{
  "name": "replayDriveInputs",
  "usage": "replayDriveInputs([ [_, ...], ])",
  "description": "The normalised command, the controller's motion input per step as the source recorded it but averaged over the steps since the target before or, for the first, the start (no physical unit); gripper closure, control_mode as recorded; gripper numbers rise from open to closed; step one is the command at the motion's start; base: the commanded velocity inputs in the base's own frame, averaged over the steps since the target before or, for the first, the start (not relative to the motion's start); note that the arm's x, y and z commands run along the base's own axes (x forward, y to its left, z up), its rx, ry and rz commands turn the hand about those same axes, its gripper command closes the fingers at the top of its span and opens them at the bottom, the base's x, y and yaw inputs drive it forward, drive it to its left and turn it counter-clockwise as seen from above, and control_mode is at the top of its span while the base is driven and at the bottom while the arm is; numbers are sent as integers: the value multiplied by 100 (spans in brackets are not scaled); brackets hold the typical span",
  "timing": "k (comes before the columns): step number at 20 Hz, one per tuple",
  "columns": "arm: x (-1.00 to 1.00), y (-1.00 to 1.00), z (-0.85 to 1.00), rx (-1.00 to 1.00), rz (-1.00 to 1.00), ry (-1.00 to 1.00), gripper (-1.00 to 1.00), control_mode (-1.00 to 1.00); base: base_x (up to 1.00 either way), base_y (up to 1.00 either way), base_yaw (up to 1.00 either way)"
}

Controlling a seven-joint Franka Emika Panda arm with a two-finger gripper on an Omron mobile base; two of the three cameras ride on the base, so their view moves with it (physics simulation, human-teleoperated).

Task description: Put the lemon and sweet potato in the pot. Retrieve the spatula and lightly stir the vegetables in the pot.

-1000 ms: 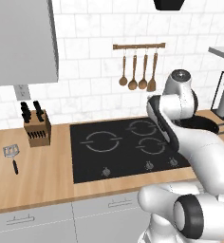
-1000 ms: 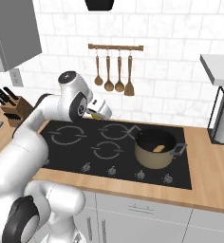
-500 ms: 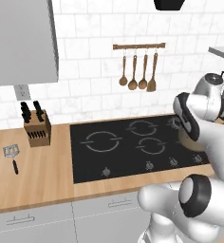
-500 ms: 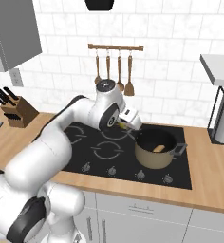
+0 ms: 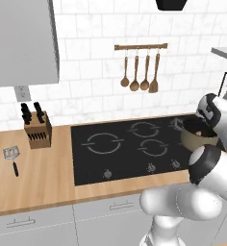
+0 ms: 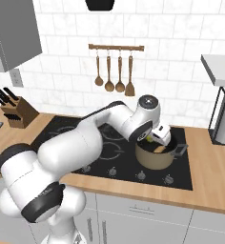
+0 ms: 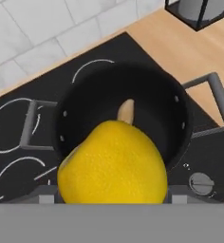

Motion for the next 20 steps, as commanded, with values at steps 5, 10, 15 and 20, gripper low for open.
replayDriveInputs([
  [5, 39, -35, -39, 1, 0, 14, 100, -100, 0, 0, 0],
  [10, 58, -10, -41, 0, 0, 17, 100, -100, 0, 0, 0],
  [15, 37, -6, -51, 0, 1, 13, 100, -100, 0, 0, 0],
  [20, 14, -1, -36, 0, 4, 5, -100, -100, 0, 0, 0],
])
